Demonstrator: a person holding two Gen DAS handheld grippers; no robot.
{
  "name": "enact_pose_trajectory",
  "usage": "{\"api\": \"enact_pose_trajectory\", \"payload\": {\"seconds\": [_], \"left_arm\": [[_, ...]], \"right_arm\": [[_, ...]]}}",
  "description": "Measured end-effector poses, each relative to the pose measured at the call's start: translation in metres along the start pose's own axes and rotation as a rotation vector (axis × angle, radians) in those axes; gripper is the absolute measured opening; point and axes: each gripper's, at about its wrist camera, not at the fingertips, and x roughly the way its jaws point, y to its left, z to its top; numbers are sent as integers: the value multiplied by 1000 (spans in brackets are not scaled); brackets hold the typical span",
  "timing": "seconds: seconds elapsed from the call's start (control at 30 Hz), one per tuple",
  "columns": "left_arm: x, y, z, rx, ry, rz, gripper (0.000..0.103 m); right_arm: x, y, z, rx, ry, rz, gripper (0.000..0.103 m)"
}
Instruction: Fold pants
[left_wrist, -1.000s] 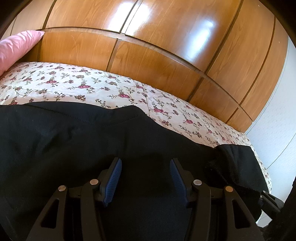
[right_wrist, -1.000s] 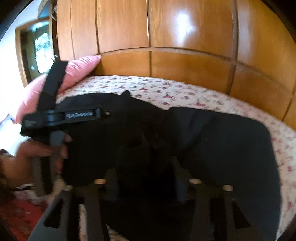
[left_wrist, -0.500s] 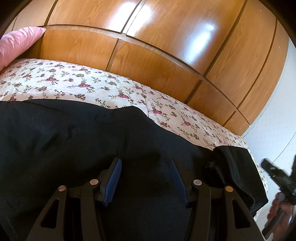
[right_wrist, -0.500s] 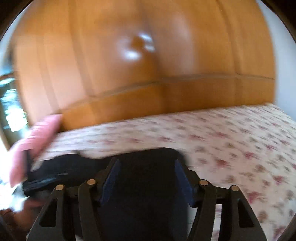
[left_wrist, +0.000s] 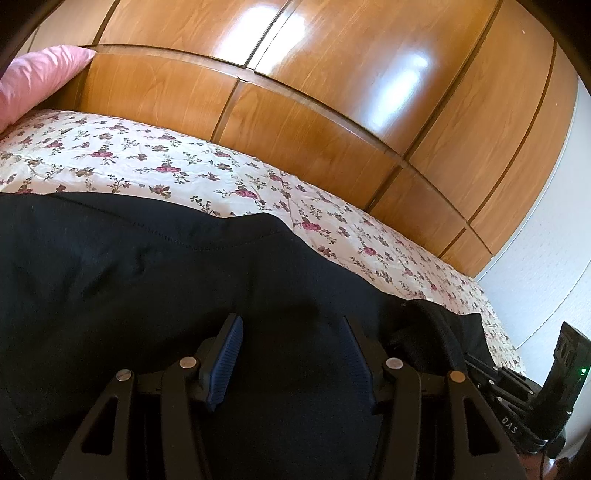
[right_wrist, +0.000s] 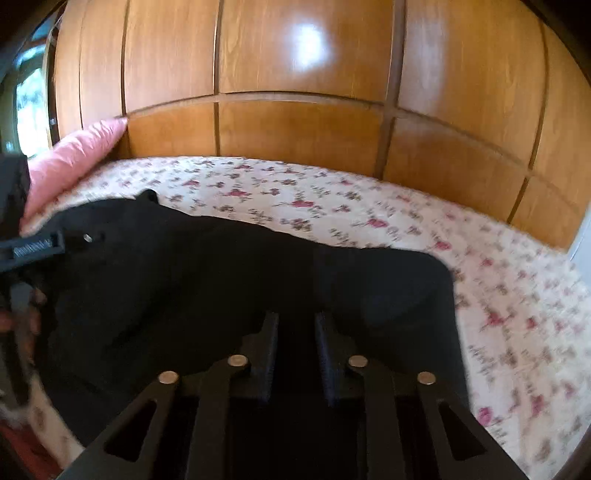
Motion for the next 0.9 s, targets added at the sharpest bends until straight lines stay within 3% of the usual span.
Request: {"api": "enact_pose_trajectory", "payload": {"seconds": [0.03, 0.1, 0.27, 0.4, 0.57, 0.7, 0.9], "left_arm": [[0, 0, 0, 0, -1, 4, 55], [-2, -1, 0, -6, 1, 7, 55], [-21, 5, -2, -12, 4, 9, 55], [-49, 20, -2, -13, -24, 82, 55], [-103, 59, -2, -117, -120, 187, 55], [-144, 91, -7, -213, -218, 333, 61], [-191, 131, -26, -444, -294, 448, 62]], "right_arm": [[2, 5, 2, -17, 6, -3, 17], [10, 17, 2, -59, 6, 7, 4], [8, 39, -2, -121, -14, -31, 4], [-5, 24, 1, -28, -6, 58, 4], [-25, 25, -7, 72, 27, 214, 4], [-21, 32, -21, 104, 59, 232, 4], [-18, 28, -27, 166, 48, 261, 4]]}}
